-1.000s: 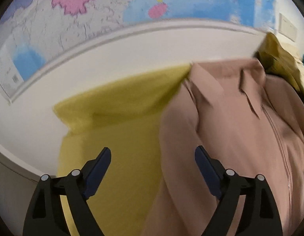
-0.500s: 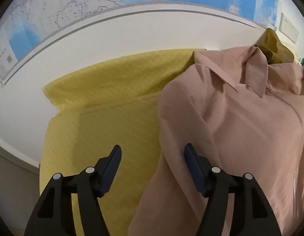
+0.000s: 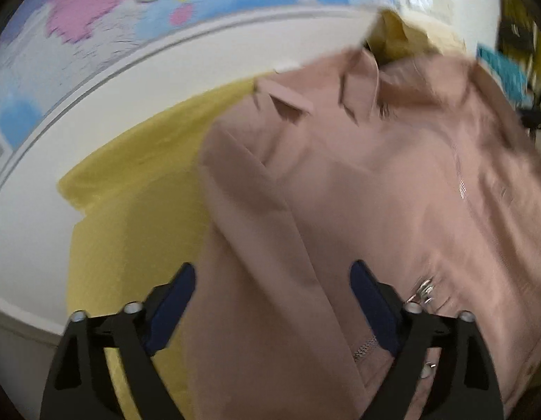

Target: Fold large clothes

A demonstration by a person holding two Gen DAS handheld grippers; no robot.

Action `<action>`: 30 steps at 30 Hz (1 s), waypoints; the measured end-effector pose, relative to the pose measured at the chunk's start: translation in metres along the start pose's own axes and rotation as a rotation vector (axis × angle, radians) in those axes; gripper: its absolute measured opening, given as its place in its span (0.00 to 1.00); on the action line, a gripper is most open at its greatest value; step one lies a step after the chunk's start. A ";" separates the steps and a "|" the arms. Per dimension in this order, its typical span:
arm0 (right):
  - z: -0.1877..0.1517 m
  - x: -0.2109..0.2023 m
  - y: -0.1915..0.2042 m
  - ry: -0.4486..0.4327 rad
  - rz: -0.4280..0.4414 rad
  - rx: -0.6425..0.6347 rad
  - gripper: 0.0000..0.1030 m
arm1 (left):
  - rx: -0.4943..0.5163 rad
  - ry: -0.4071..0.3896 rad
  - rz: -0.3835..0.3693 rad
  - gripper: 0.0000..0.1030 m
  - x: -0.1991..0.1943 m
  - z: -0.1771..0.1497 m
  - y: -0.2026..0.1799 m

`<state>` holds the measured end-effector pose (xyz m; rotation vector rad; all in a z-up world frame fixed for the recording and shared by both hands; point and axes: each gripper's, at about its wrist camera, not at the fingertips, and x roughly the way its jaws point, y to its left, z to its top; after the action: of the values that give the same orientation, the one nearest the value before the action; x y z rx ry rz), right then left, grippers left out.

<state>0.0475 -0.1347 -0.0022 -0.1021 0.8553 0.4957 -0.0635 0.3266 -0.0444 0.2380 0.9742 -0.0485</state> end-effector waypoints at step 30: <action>-0.075 -0.016 -0.009 0.132 0.214 0.081 0.04 | -0.081 -0.233 -0.018 0.73 -0.069 0.038 -0.038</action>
<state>-0.0095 -0.1694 -0.0410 0.0321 1.0202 0.6589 -0.0765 0.2769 0.0263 0.1452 0.7448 -0.0523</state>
